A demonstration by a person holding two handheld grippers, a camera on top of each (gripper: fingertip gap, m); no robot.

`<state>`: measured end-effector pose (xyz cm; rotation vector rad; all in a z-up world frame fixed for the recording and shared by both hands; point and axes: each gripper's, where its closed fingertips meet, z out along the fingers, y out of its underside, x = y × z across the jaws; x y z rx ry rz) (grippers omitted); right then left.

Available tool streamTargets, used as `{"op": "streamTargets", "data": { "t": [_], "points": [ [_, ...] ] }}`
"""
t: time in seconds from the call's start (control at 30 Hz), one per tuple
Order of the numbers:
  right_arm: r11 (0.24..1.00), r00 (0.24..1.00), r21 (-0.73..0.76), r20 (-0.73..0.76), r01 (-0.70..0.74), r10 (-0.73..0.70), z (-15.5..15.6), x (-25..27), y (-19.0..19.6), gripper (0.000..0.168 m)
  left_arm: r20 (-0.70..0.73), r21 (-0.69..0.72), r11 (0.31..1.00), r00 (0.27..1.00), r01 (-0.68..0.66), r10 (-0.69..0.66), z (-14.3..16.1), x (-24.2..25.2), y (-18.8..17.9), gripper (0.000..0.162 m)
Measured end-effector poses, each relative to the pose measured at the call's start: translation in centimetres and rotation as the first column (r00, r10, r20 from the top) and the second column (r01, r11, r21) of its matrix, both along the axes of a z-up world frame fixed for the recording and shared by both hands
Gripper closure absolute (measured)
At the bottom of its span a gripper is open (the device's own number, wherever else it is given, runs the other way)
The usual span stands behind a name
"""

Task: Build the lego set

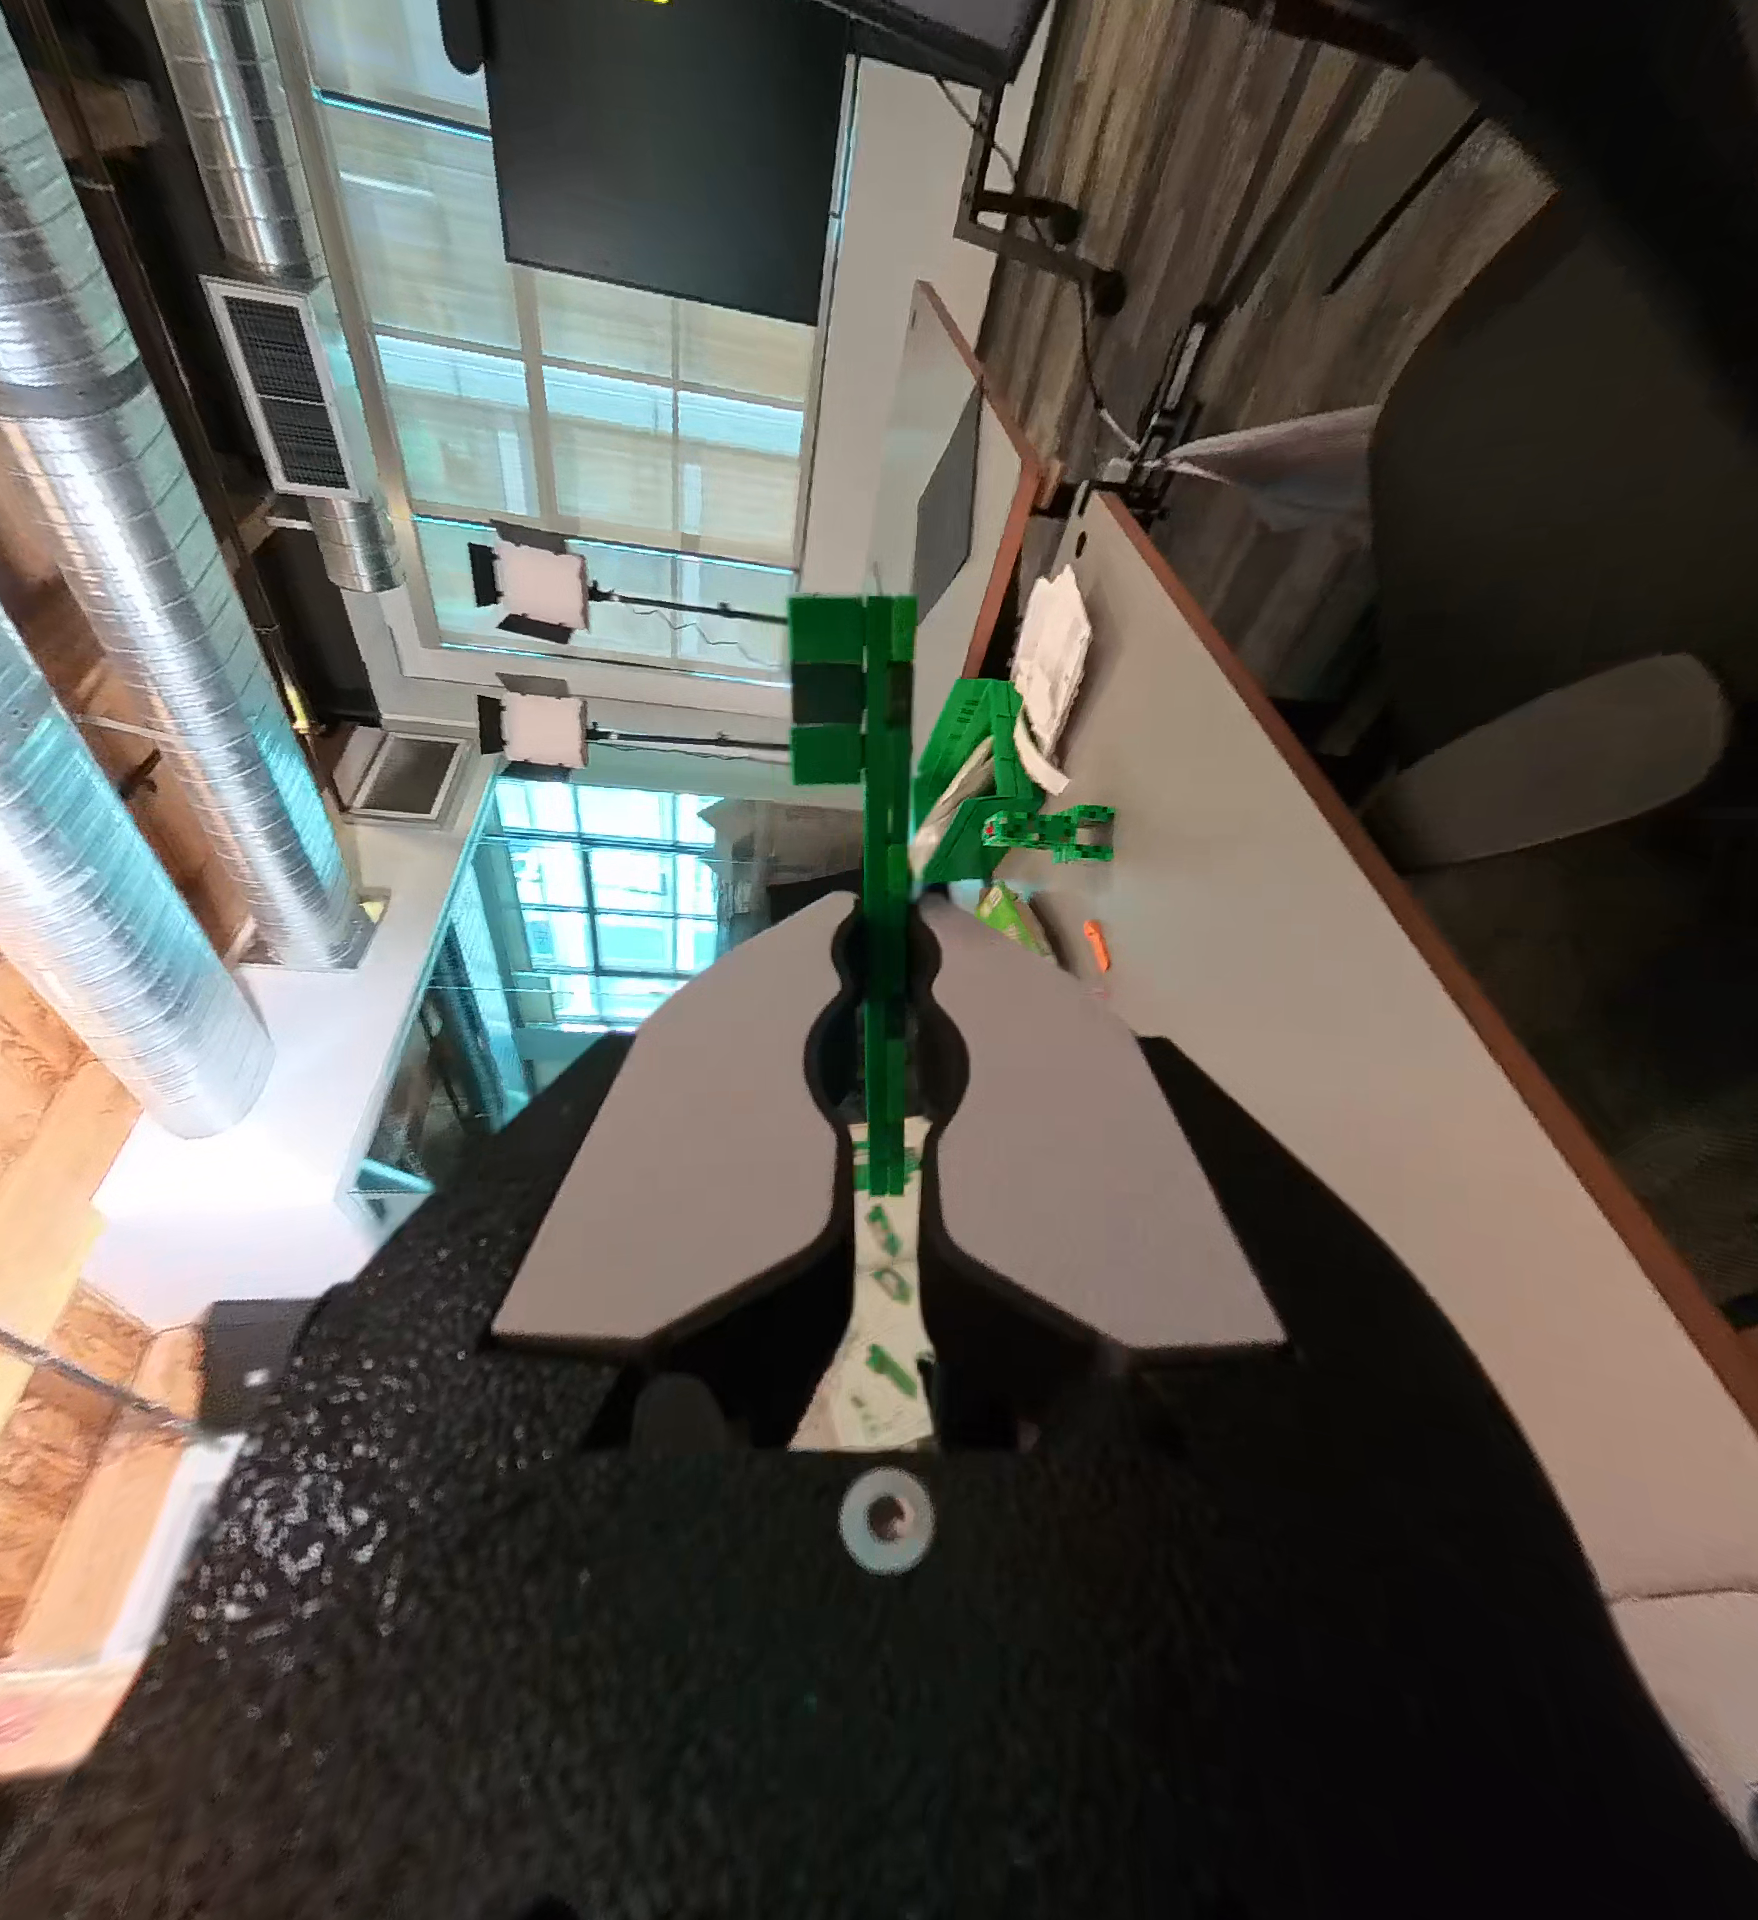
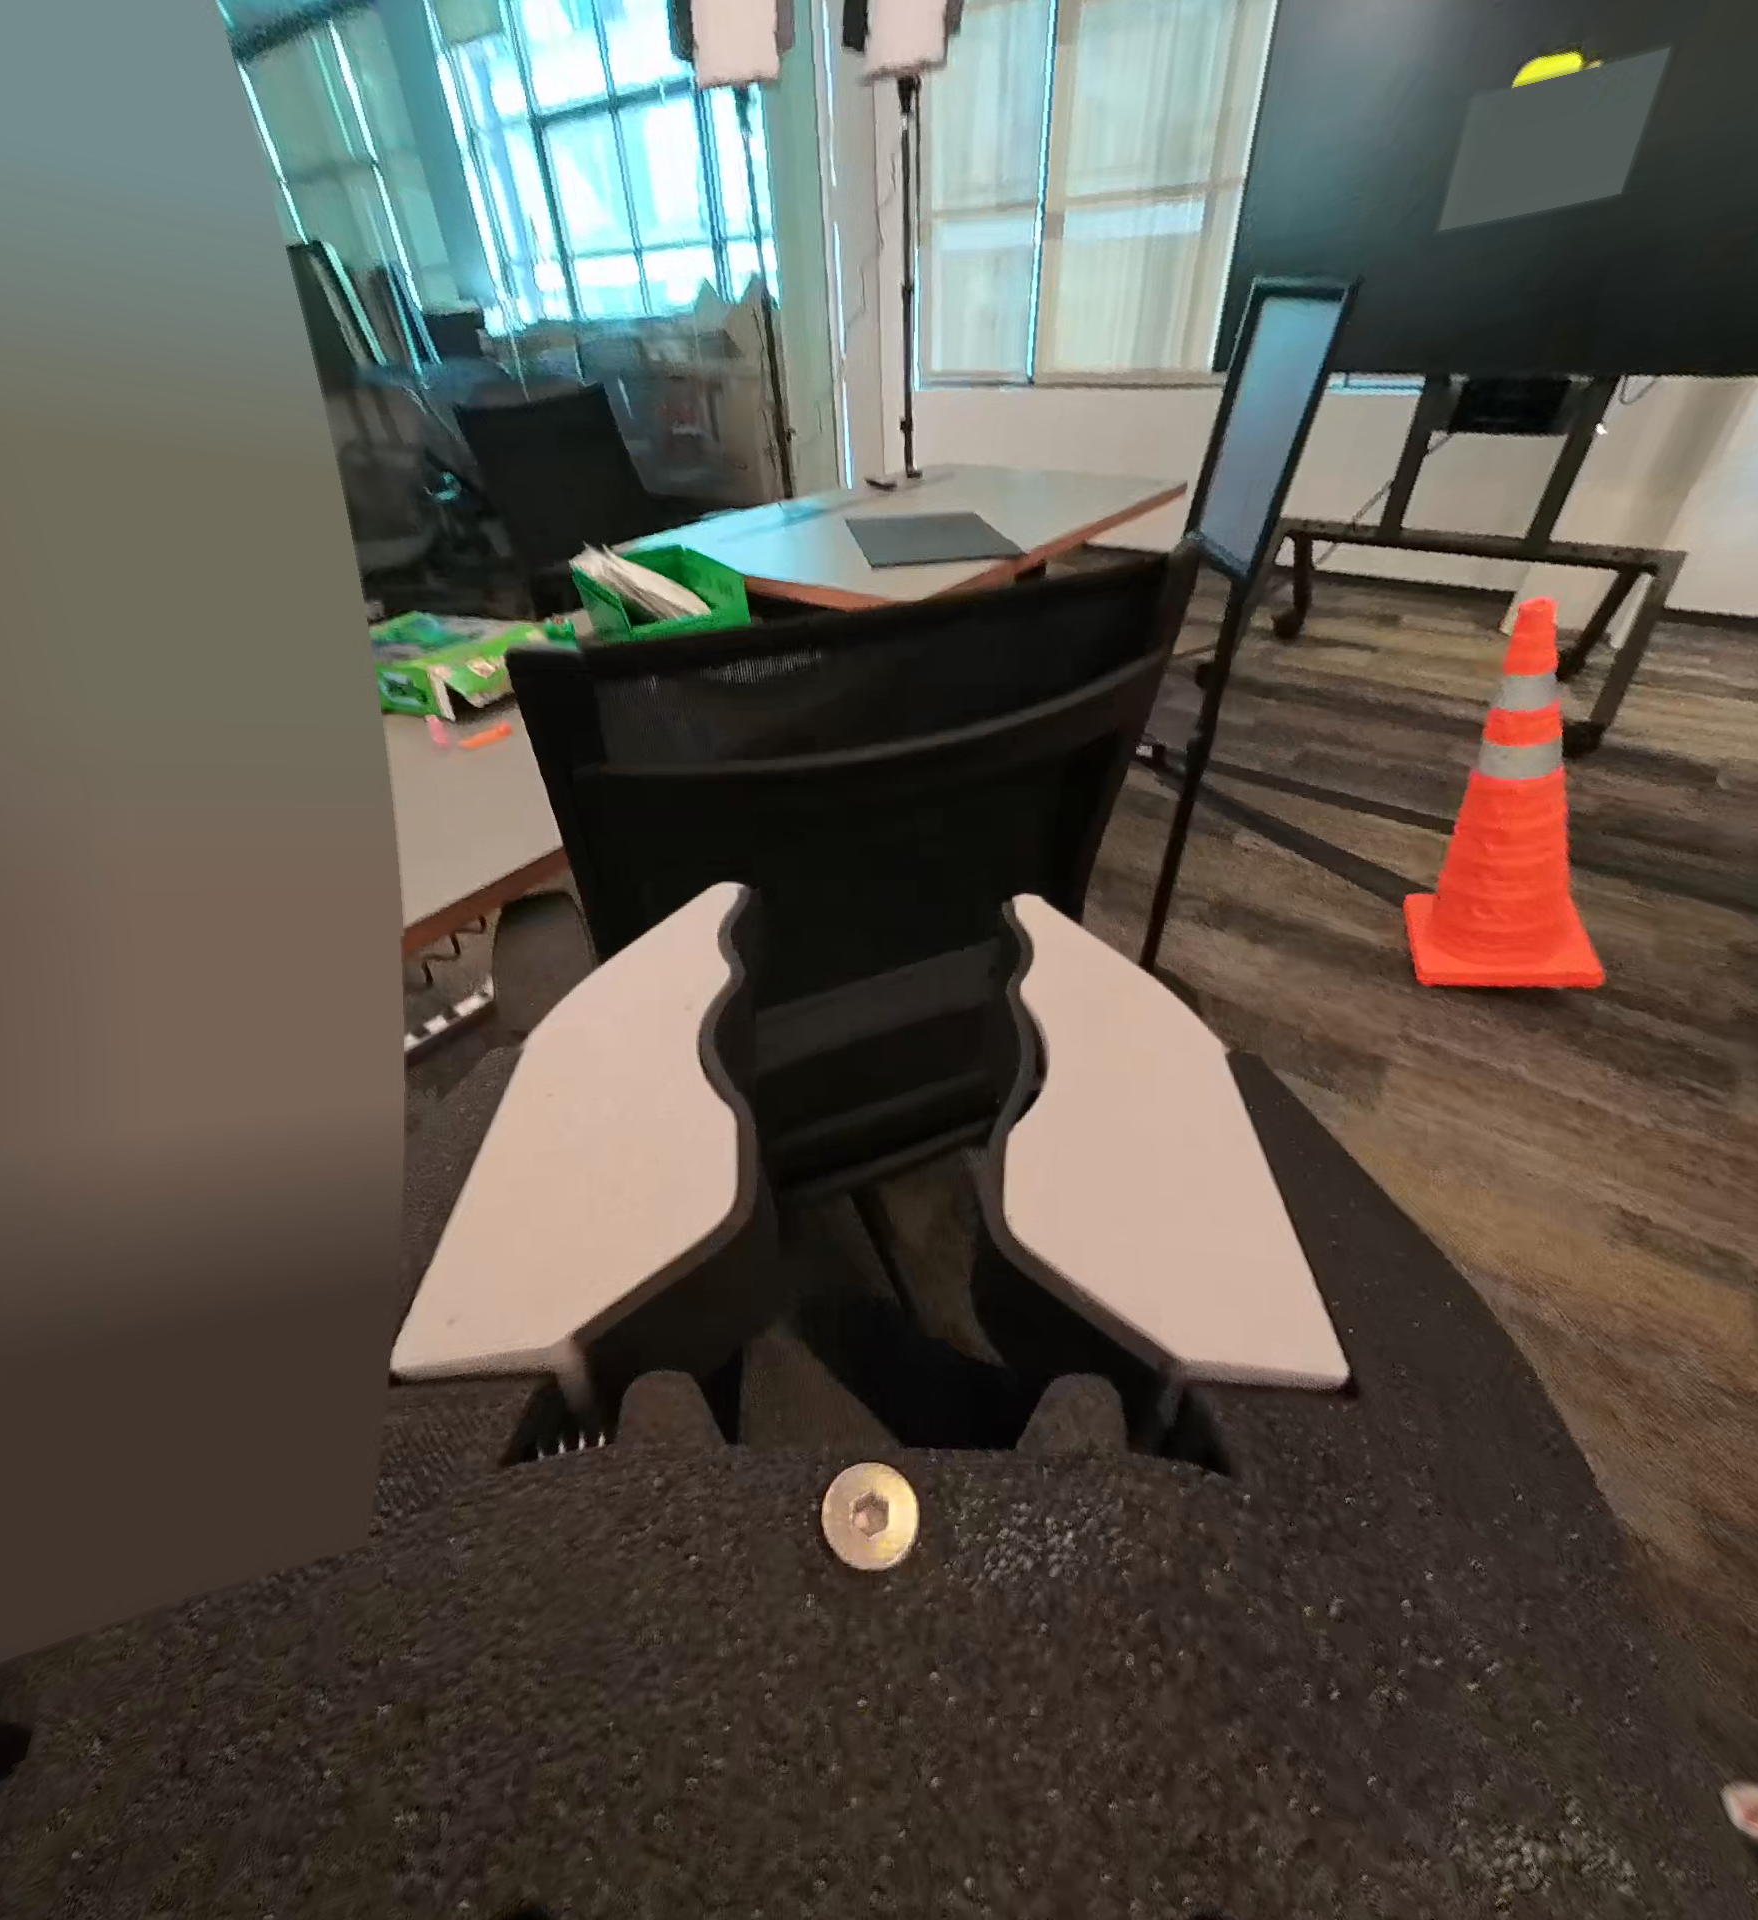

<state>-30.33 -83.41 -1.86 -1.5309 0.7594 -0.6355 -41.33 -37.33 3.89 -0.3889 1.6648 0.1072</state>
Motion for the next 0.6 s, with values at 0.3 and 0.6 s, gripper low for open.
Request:
{"op": "streamTargets", "data": {
  "t": [0.3,0.6],
  "points": [
    [0.997,0.993,-0.024,-0.086,0.079,-0.08,-4.5,-3.8,-1.4,0.125,-0.058,-0.018,0.999,0.997,0.046,-0.047,-3.4,-0.1,0.8,0.157],
    [0.996,0.988,-0.005,-0.127,0.092,-0.092,-5.0,-5.7,-1.5,0.124,-0.054,-0.024,0.999,0.998,0.043,-0.044,-3.2,-1.0,1.2,0.157]
  ]
}}
